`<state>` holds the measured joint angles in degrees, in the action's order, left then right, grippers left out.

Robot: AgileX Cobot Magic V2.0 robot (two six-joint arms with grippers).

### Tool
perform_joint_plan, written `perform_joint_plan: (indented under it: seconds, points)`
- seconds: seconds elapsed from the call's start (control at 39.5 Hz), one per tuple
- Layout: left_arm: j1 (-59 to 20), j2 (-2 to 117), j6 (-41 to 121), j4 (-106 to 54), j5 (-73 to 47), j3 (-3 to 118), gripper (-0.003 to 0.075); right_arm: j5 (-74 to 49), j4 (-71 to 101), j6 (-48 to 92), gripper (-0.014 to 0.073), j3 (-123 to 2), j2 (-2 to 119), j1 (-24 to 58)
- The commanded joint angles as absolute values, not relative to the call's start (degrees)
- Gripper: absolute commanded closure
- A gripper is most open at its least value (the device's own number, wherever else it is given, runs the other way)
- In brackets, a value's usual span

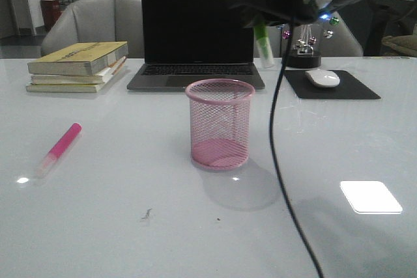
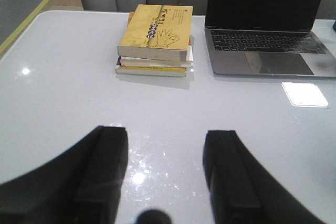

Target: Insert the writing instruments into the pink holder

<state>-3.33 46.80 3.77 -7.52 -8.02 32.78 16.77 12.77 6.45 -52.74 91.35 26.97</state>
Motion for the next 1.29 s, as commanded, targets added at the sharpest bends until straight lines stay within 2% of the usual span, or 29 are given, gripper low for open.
perform_joint_plan:
  seconds: [0.0, 0.18, 0.56, 0.61, 0.76, 0.84, 1.04, 1.27]
  points:
    - [-3.3, 46.6, 3.3, -8.1, -3.9, 34.9, 0.0316, 29.7, 12.7, 7.1, 0.0536, -53.4, 90.9, 29.1]
    - [-3.3, 46.6, 3.3, -8.1, -3.9, 34.9, 0.0316, 37.2, 12.7, 6.7, 0.0536, -53.4, 96.5, 30.7]
    - [-3.3, 46.6, 3.3, -8.1, -3.9, 34.9, 0.0316, 38.4, 12.0, 4.1, 0.0531, -53.4, 101.3, 31.2]
    - [-3.3, 46.6, 3.3, -8.1, -3.9, 34.9, 0.0316, 38.2, 11.7, 4.1, 0.0501, -53.4, 101.3, 31.2]
    - [-3.3, 46.6, 3.3, -8.1, -3.9, 34.9, 0.0316, 36.2, 11.1, 4.1, 0.0242, -53.4, 101.2, 31.2]
    - [-3.3, 46.6, 3.3, -8.1, -3.9, 34.9, 0.0316, 33.9, 11.1, 4.1, 0.0154, -53.4, 100.6, 31.2]
    - [-3.3, 46.6, 3.3, -8.1, -3.9, 34.9, 0.0316, 24.5, 11.1, 4.2, 0.0148, -53.4, 93.3, 30.3]
    - [-3.3, 46.6, 3.3, -8.1, -3.7, 34.9, 0.0316, 7.3, 11.1, 10.0, 0.0148, -53.4, 78.6, 21.7]
